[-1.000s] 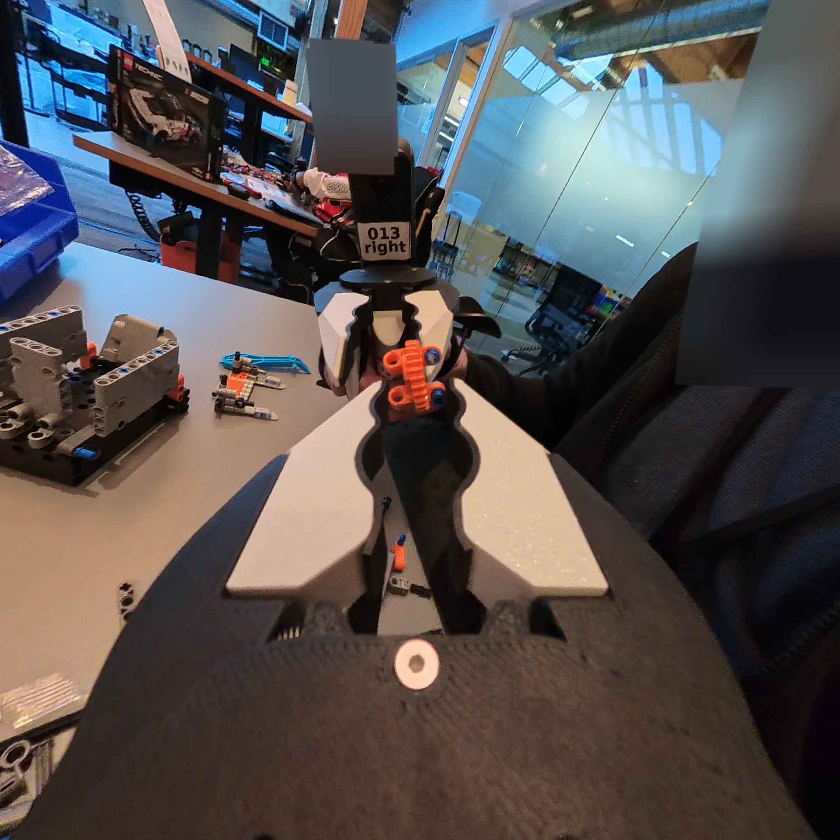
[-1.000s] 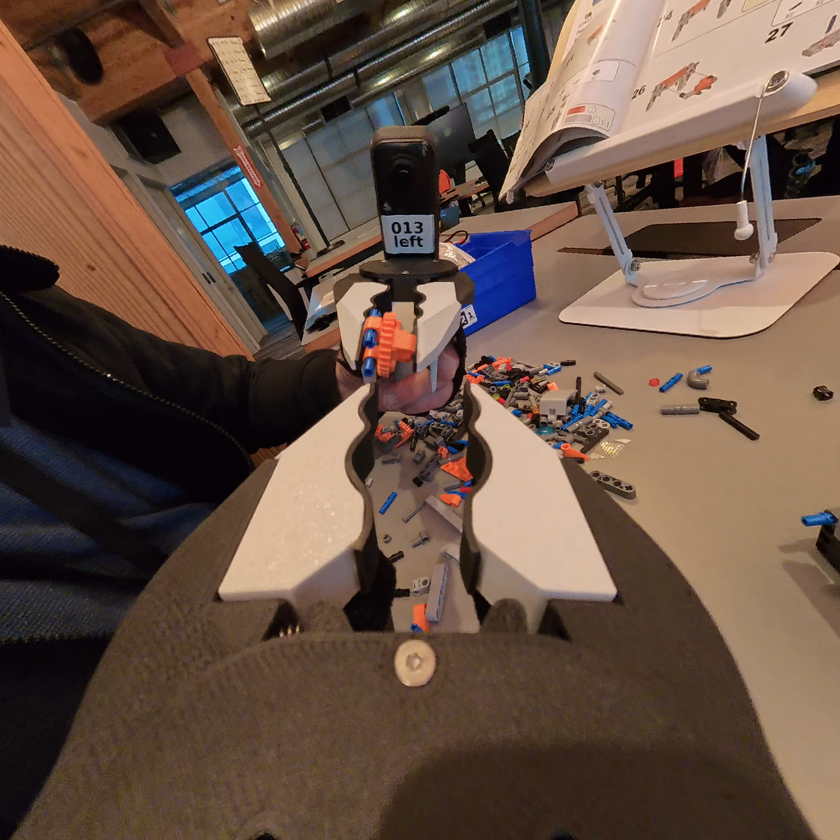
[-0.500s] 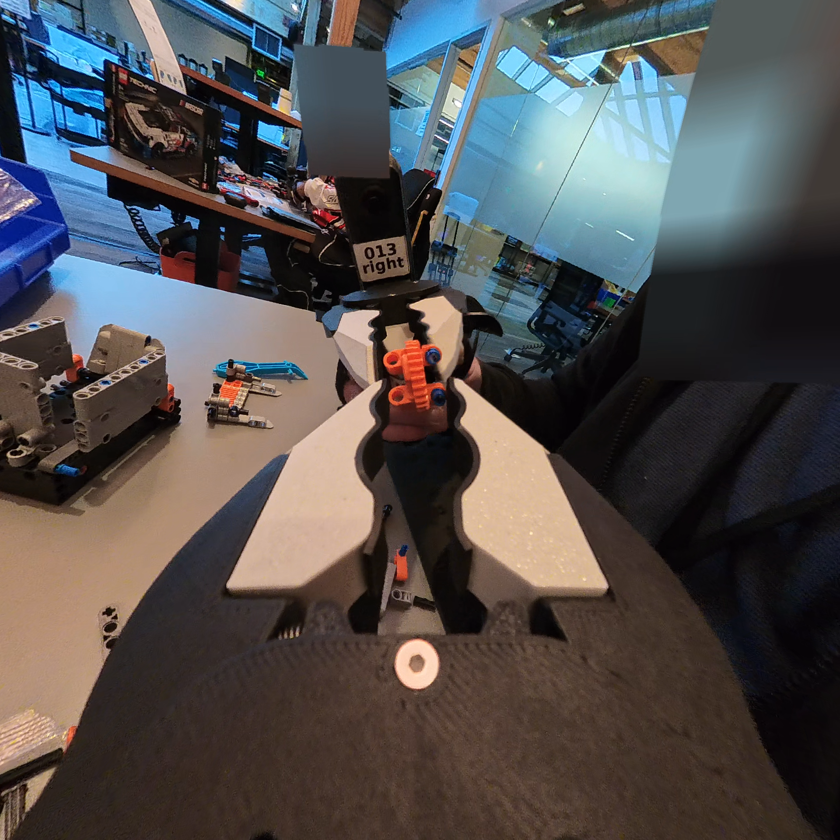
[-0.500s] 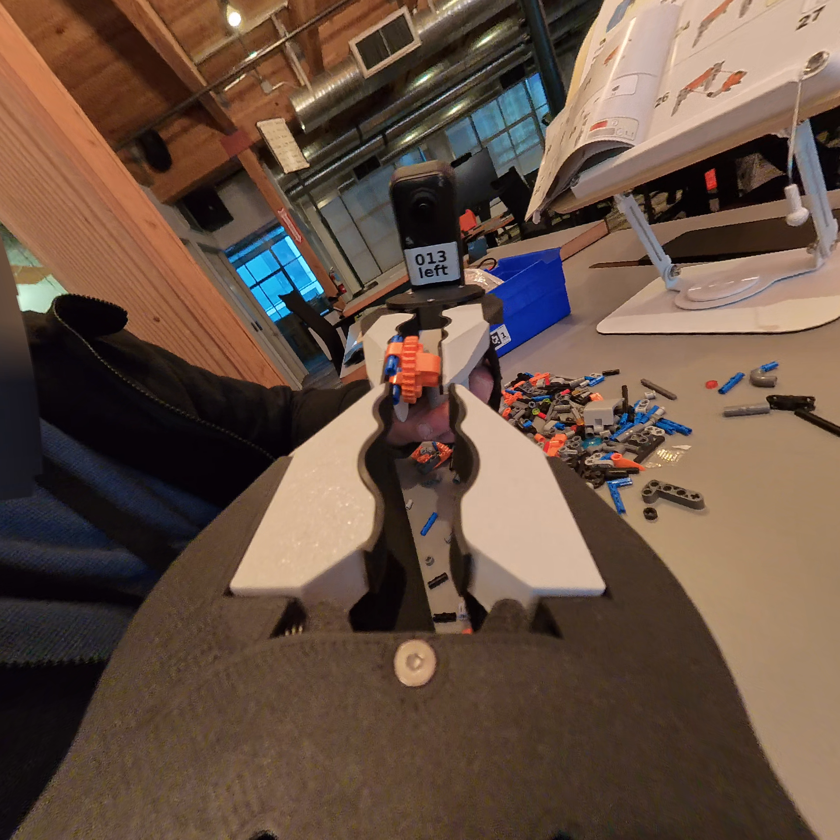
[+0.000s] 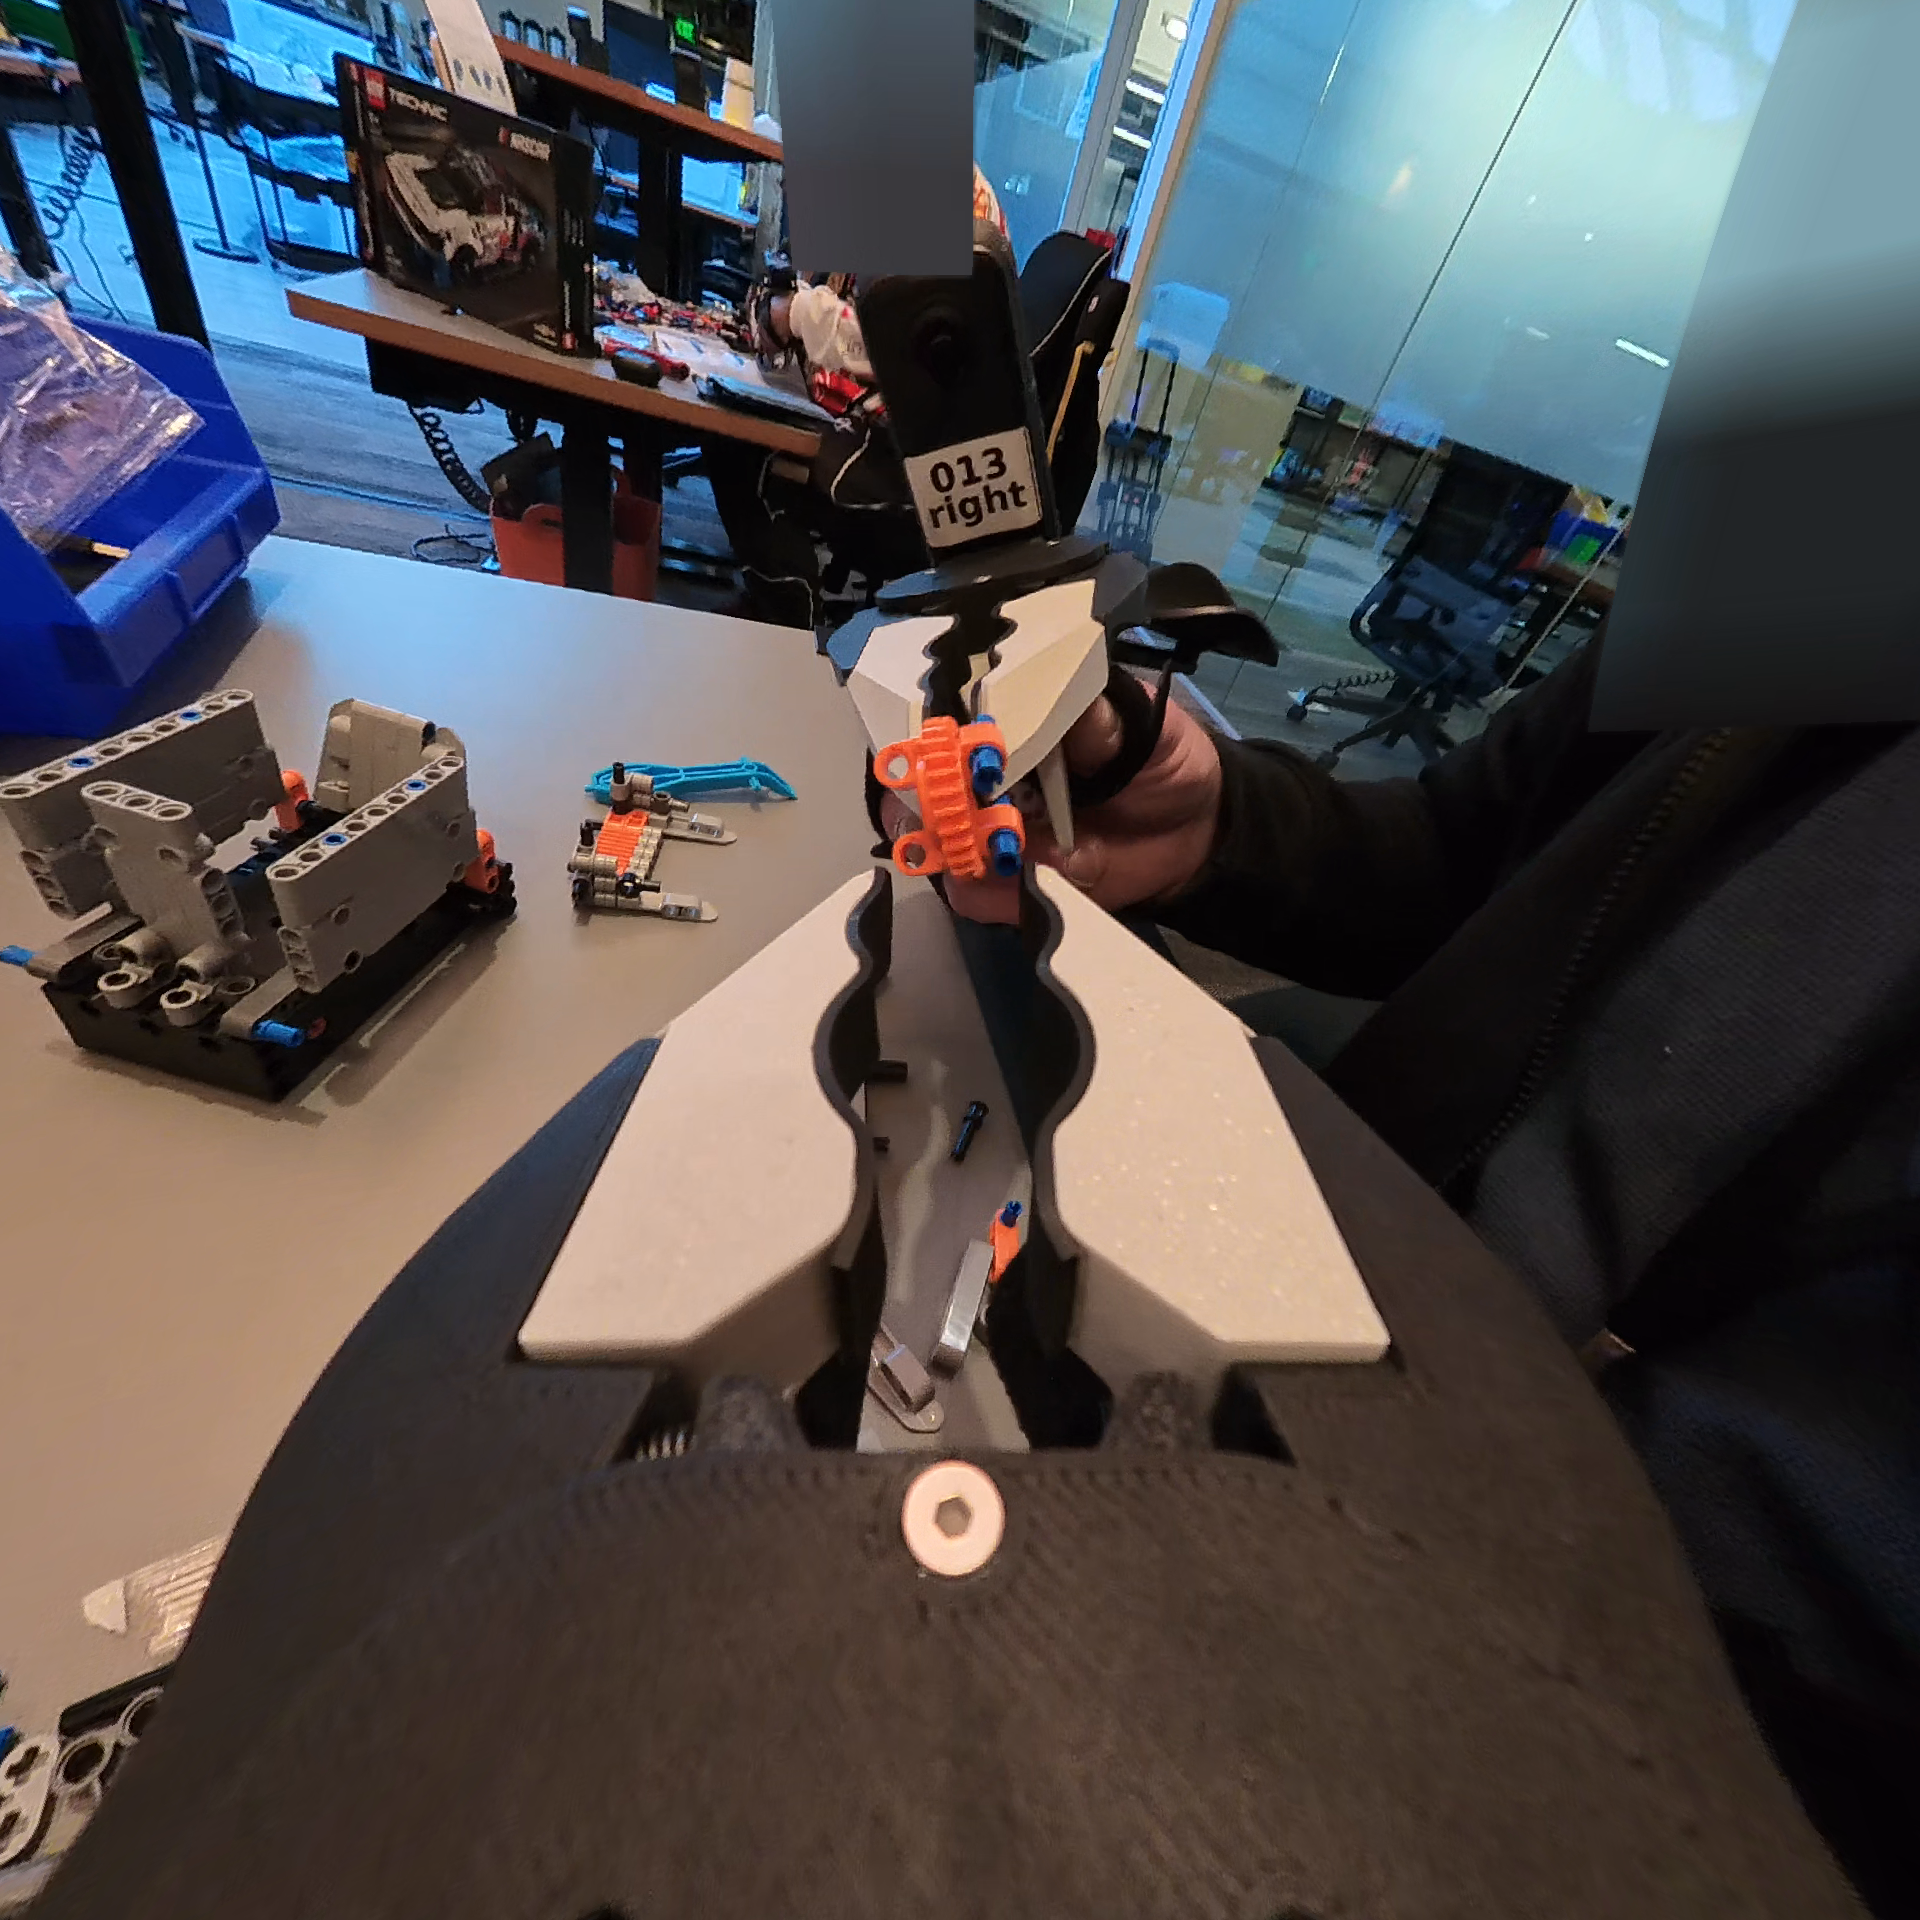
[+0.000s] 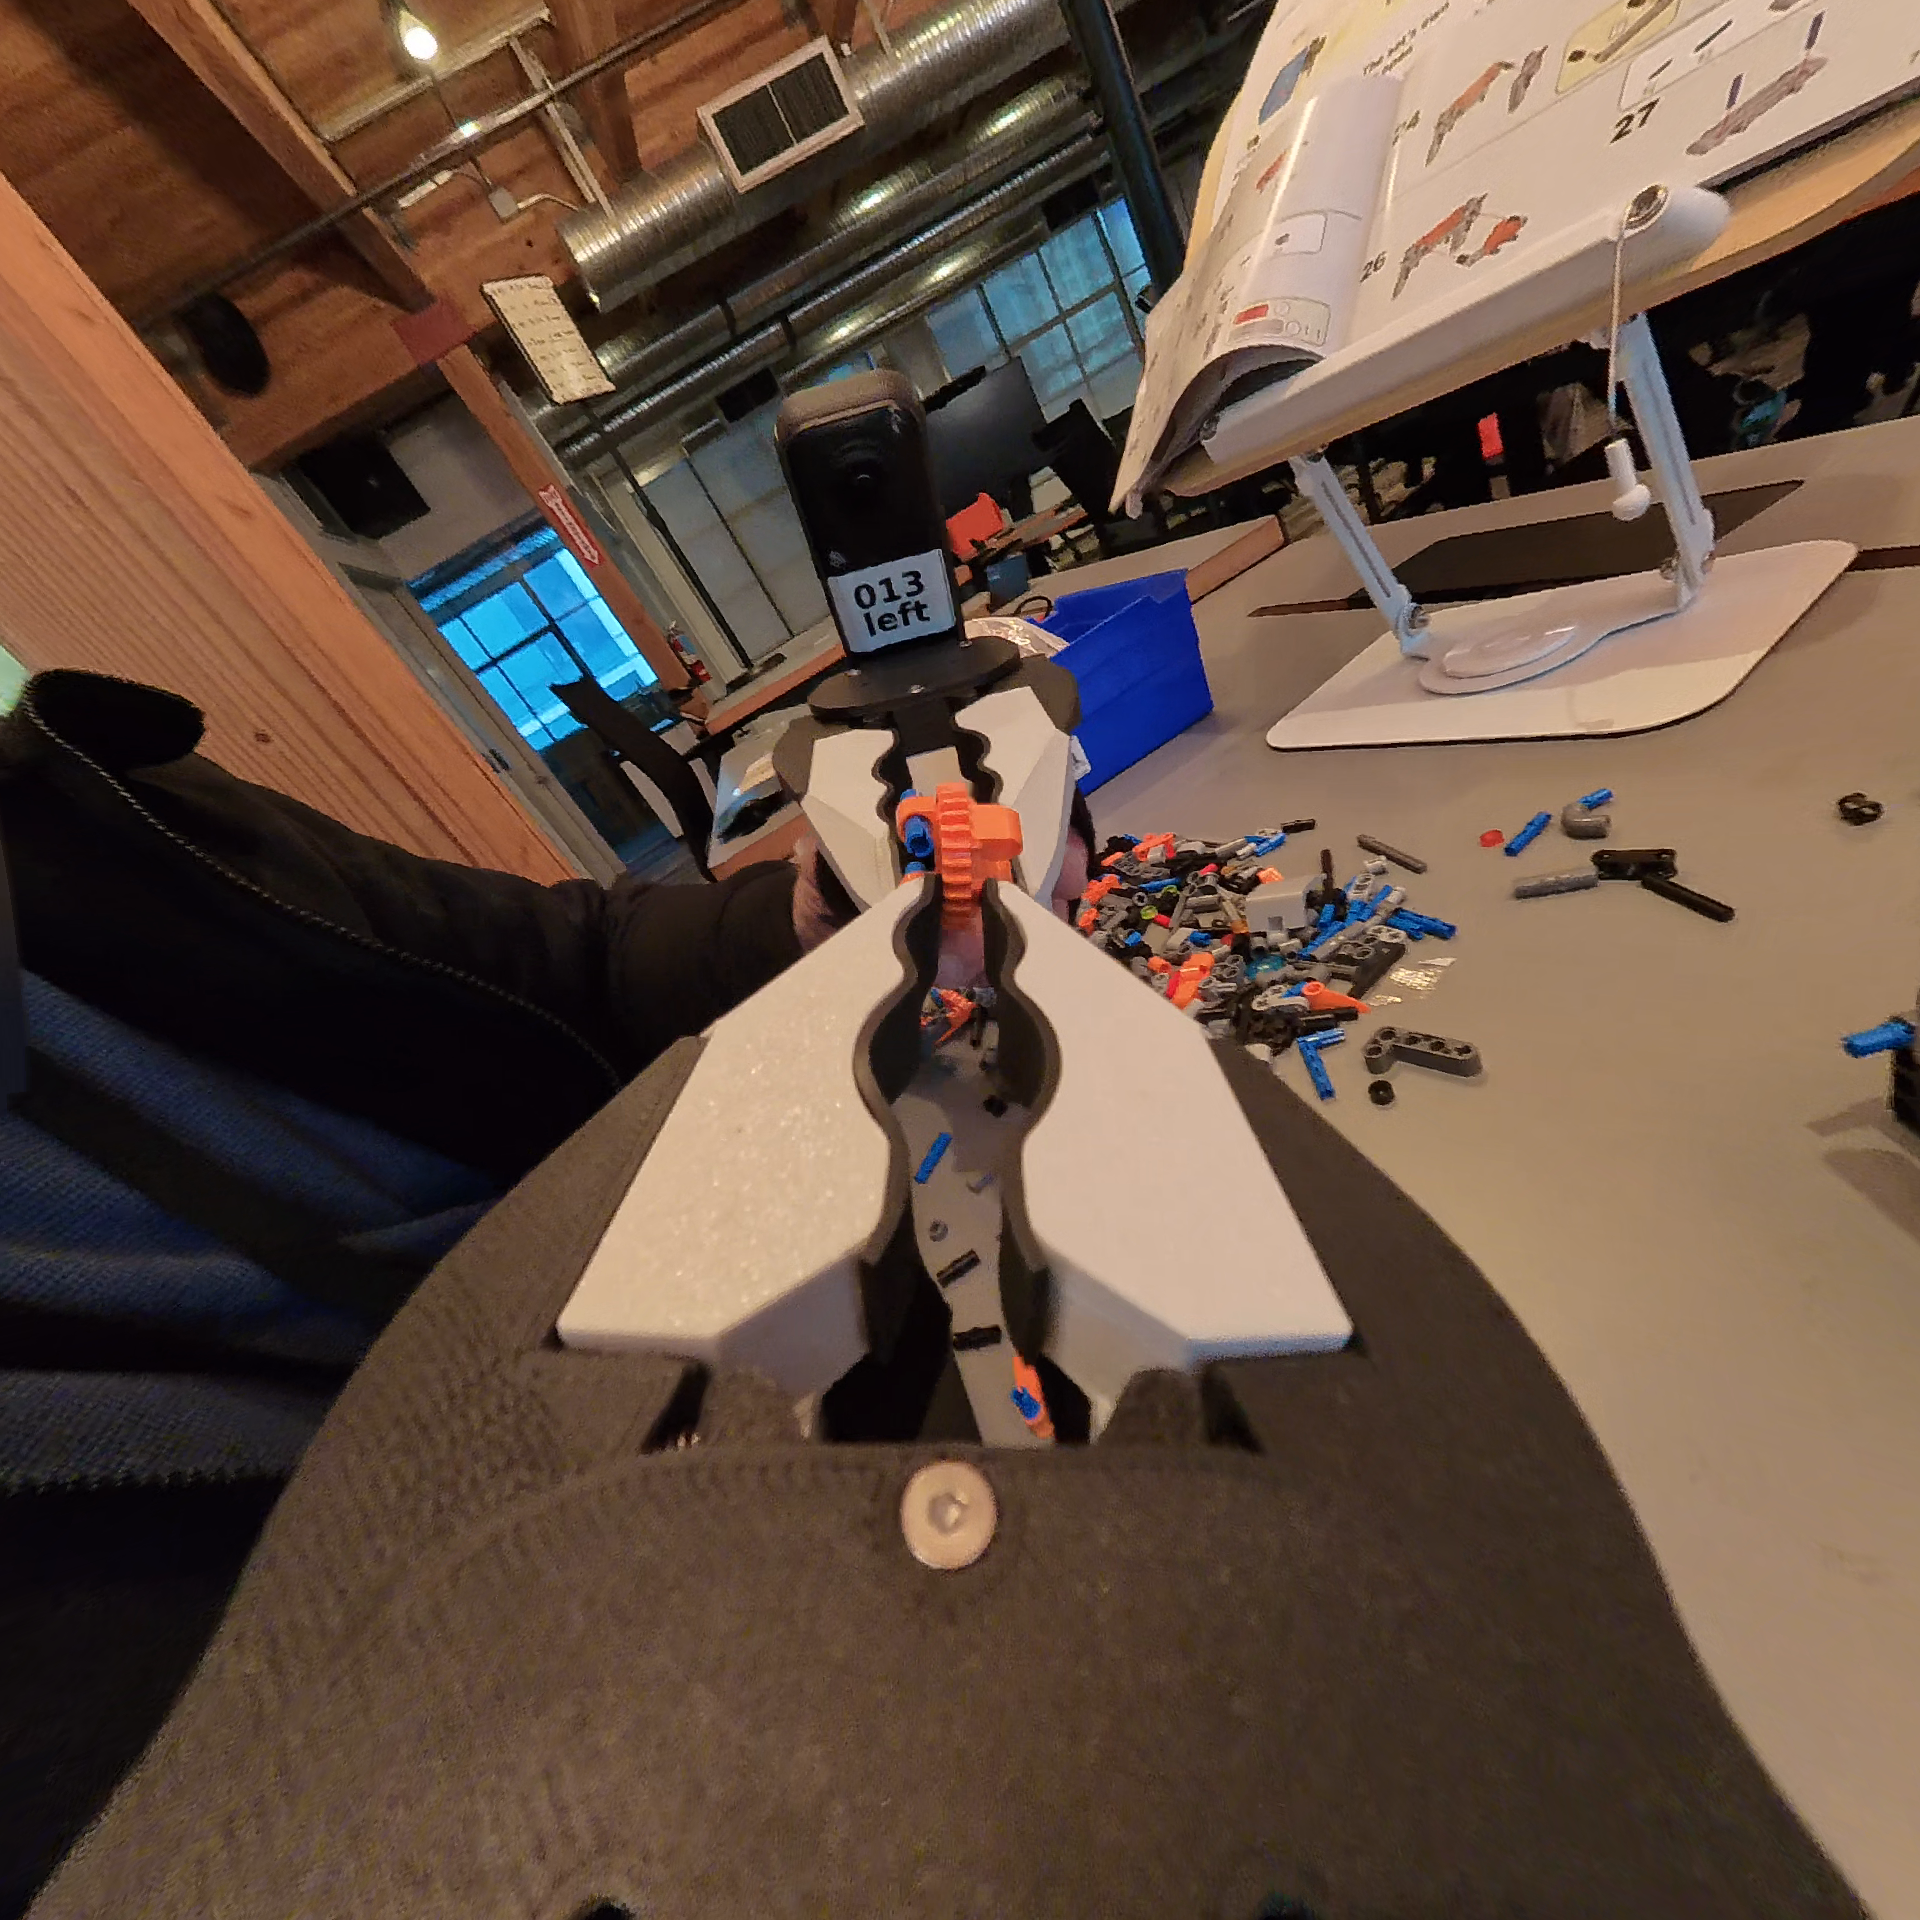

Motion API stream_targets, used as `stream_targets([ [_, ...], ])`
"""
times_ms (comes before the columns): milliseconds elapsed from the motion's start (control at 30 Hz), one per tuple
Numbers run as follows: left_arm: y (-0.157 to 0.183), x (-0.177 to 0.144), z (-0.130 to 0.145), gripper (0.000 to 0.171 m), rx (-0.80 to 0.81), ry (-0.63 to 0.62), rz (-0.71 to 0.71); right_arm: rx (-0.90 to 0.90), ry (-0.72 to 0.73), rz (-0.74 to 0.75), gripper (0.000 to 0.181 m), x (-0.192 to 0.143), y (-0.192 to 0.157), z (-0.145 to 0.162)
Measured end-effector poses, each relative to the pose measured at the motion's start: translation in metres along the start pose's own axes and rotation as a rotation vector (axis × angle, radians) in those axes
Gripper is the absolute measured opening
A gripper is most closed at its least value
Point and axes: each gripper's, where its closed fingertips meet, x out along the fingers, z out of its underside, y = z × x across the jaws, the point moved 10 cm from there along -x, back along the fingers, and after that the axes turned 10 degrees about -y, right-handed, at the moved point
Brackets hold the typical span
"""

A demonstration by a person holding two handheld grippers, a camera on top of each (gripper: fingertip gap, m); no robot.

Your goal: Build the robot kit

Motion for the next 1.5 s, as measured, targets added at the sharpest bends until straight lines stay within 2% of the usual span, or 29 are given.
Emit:
stream_targets([
  [133,0.000,0.001,0.000,0.017,-0.003,-0.011,-0.002,-0.052,-0.040,0.057,0.005,-0.002,-0.004,-0.002],
  [200,0.001,0.003,0.000,0.009,-0.001,-0.016,0.011,-0.081,-0.058,0.090,0.005,-0.003,-0.006,-0.003],
  [367,0.002,0.006,0.000,0.008,-0.001,-0.015,0.008,-0.102,-0.065,0.109,0.006,-0.004,-0.008,-0.005],
  [867,-0.002,0.015,0.004,0.012,-0.016,-0.045,0.021,-0.137,-0.078,0.172,0.005,-0.012,-0.010,-0.002],
  [1067,-0.005,0.020,0.007,0.020,-0.021,-0.106,-0.005,-0.170,-0.119,0.279,0.005,-0.032,-0.008,-0.005],
  [1300,-0.010,0.028,0.008,0.022,-0.015,-0.182,-0.059,-0.194,-0.286,0.438,0.005,-0.066,-0.003,-0.003],
  [1500,-0.017,0.051,0.010,0.025,0.001,-0.332,-0.104,-0.213,-0.558,0.525,0.005,-0.074,0.002,0.011],
])
